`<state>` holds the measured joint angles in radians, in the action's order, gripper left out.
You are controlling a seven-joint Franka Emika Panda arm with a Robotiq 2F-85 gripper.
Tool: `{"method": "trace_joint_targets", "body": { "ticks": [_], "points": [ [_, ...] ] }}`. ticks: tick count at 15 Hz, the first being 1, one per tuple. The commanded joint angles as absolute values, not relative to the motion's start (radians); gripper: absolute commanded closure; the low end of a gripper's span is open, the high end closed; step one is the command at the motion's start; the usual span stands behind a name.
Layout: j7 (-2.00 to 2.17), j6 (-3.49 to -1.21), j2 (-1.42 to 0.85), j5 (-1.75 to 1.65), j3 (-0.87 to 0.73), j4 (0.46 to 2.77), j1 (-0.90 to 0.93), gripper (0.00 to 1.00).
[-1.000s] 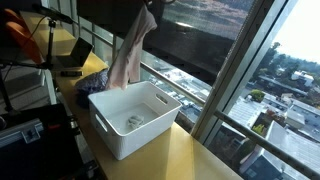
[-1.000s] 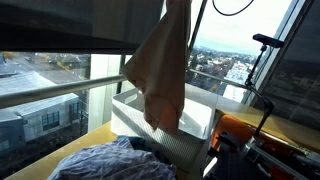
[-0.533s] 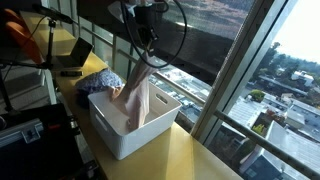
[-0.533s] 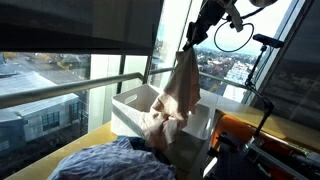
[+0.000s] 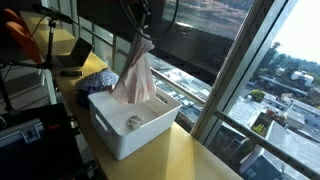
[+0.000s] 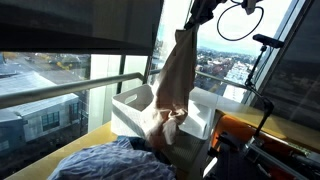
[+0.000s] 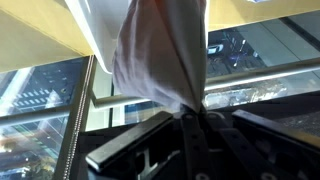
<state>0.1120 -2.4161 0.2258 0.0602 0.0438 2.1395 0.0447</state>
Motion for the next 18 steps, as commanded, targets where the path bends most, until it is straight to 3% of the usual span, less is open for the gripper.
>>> {"method": "trace_joint_targets", "body": {
  "ticks": [1, 7, 18],
  "points": [
    [0.129, -2.359, 0.305, 0.061, 0.077, 2.052, 0.067, 0.99],
    [0.122, -2.336, 0.284, 0.071, 0.081, 1.943, 0.071, 0.99],
    [0.087, -2.371, 0.151, 0.086, 0.015, 1.97, 0.03, 0.99]
  ]
}}
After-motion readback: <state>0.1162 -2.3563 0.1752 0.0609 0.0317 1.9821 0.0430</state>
